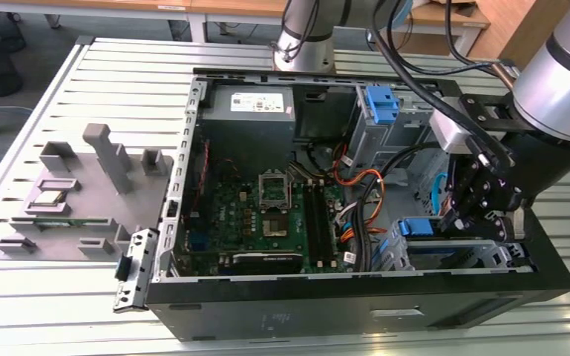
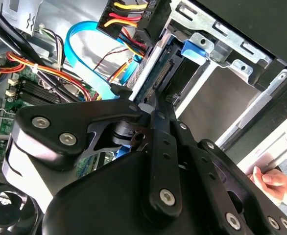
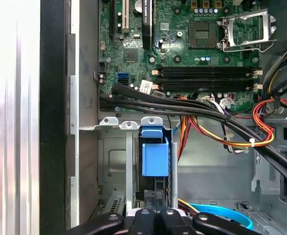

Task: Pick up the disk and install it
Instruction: 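Insert the disk into the insertion slot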

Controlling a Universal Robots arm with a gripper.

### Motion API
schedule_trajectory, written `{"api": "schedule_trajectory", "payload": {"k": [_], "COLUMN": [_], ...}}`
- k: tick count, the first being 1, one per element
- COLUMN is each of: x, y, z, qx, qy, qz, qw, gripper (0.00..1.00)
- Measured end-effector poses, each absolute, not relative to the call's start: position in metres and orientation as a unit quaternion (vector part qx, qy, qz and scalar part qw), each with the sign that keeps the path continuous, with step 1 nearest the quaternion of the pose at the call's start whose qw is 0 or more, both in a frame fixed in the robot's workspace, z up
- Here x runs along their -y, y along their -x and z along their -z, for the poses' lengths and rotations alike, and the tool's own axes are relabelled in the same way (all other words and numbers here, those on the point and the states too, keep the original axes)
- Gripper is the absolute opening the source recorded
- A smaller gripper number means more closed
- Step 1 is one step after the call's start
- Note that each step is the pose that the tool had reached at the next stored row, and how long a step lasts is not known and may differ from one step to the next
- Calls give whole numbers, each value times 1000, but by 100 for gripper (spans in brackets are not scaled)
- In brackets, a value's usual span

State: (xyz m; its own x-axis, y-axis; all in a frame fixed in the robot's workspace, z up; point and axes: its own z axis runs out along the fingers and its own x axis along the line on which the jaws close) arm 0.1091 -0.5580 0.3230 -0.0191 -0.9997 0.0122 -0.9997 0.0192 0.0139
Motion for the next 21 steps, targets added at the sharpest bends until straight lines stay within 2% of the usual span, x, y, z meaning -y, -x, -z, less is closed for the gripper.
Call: {"api": "schedule_trajectory", "payload": {"k": [12,21], "x": [558,558], "y": [-109,-109], "z": [-323,-347], "qx": [714,714], "qy": [-700,-700], "qz": [1,1], "qw": [8,9], "gripper": [10,10]}}
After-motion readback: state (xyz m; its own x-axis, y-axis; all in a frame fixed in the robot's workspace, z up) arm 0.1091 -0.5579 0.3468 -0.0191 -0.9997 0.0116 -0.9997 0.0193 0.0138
